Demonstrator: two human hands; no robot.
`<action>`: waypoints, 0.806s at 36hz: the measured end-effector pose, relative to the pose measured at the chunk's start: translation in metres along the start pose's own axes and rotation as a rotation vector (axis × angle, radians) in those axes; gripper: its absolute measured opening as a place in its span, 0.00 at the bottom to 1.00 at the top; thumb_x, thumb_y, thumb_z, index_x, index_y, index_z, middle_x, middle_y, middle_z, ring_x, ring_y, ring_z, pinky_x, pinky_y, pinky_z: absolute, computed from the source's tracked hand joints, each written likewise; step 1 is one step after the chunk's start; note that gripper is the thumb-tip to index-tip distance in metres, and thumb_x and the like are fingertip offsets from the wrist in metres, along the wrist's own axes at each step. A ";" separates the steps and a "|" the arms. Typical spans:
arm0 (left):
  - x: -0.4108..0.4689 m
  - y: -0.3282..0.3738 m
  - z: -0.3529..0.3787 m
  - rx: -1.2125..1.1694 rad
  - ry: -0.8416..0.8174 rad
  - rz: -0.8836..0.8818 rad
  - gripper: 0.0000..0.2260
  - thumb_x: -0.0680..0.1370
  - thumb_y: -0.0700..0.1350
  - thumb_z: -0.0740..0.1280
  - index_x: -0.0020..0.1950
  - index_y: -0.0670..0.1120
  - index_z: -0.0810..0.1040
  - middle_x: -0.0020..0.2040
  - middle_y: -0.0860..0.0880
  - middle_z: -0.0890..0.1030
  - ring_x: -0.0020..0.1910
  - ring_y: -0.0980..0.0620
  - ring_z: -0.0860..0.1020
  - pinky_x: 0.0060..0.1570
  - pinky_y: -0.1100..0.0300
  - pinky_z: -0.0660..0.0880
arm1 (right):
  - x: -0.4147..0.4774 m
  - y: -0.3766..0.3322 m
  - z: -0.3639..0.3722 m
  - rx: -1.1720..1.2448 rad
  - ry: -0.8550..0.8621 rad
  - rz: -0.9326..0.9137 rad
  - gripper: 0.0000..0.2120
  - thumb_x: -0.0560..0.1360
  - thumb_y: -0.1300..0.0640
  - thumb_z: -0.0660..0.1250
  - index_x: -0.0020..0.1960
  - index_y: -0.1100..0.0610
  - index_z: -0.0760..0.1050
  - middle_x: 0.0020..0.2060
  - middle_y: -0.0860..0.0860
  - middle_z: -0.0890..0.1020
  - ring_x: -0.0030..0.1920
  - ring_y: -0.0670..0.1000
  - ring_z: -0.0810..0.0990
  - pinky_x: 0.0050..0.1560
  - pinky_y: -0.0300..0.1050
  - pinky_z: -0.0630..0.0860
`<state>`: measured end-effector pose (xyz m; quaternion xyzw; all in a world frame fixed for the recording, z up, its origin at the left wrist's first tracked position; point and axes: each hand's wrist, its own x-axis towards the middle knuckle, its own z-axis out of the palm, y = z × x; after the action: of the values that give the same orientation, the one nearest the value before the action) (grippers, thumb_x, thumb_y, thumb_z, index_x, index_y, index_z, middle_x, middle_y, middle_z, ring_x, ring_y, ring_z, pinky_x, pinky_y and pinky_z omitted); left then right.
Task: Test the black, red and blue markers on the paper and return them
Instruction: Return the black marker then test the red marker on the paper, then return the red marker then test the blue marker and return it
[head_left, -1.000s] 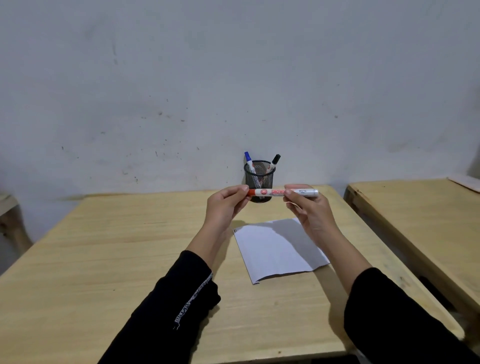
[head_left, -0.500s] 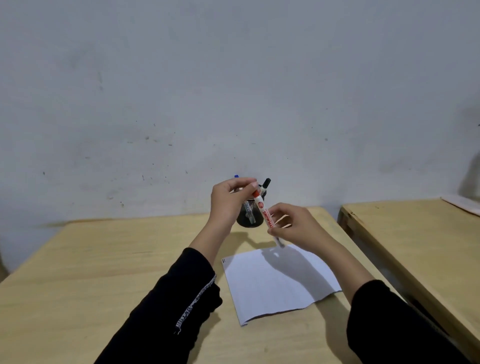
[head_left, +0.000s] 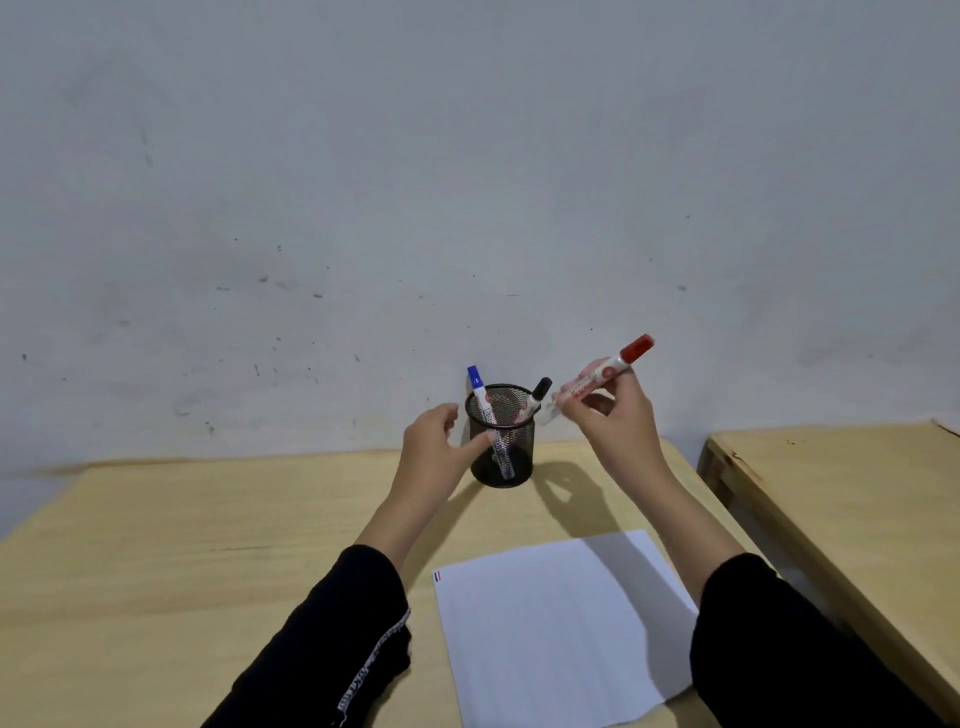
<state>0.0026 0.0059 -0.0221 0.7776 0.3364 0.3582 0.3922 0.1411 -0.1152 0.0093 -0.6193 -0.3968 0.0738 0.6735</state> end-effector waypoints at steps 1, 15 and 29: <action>0.001 -0.006 0.004 0.022 -0.016 -0.030 0.19 0.69 0.48 0.75 0.55 0.42 0.75 0.48 0.50 0.73 0.52 0.48 0.74 0.57 0.54 0.71 | 0.003 0.002 0.002 0.028 0.008 0.003 0.14 0.72 0.64 0.69 0.44 0.48 0.68 0.44 0.54 0.81 0.44 0.49 0.81 0.49 0.38 0.76; 0.022 -0.036 0.052 -0.233 -0.070 -0.057 0.29 0.62 0.46 0.79 0.59 0.53 0.71 0.58 0.51 0.79 0.54 0.58 0.78 0.54 0.60 0.75 | 0.033 0.037 0.031 -0.238 0.000 0.049 0.07 0.72 0.60 0.67 0.48 0.61 0.74 0.45 0.57 0.80 0.42 0.50 0.78 0.48 0.37 0.75; 0.031 -0.052 0.053 -0.229 -0.103 -0.042 0.31 0.58 0.55 0.77 0.59 0.54 0.71 0.59 0.51 0.77 0.59 0.53 0.76 0.60 0.48 0.75 | 0.057 0.037 0.042 -0.434 -0.176 0.131 0.06 0.71 0.63 0.66 0.47 0.58 0.71 0.42 0.53 0.76 0.37 0.47 0.72 0.32 0.33 0.66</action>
<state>0.0499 0.0357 -0.0807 0.7380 0.2888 0.3455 0.5025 0.1675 -0.0408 -0.0020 -0.7651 -0.4195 0.0837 0.4812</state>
